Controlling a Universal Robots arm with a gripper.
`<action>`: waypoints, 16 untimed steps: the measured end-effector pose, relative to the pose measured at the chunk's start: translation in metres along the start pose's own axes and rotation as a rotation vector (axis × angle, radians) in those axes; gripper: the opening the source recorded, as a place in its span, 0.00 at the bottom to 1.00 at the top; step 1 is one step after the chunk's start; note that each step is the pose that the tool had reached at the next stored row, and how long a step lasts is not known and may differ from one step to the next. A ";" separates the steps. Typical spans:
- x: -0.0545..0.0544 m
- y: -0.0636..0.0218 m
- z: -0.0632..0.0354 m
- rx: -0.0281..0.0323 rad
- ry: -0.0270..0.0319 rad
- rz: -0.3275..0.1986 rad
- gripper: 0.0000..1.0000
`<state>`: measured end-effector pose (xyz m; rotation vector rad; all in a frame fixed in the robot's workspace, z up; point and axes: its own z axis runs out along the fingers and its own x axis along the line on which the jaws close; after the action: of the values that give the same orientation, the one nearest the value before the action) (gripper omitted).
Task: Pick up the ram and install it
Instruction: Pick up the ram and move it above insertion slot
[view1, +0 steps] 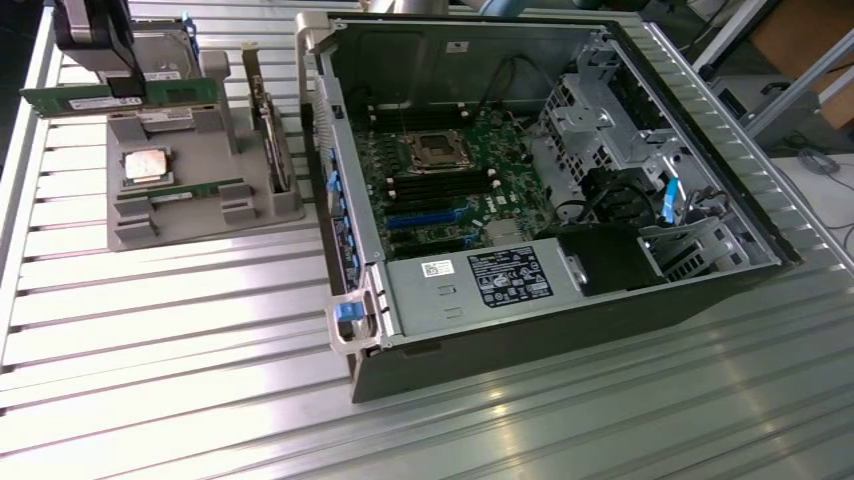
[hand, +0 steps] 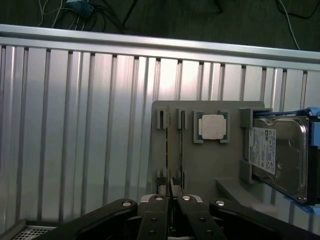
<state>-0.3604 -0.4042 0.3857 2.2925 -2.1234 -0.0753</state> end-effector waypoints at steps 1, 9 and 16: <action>0.000 0.0001 -0.0014 0.0000 0.0000 0.000 0.13; 0.000 -0.0052 -0.0080 -0.0031 -0.0003 0.000 0.13; 0.001 -0.0166 -0.0085 -0.0090 -0.0008 0.001 0.13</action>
<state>-0.3433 -0.4043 0.3934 2.2872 -2.1197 -0.0855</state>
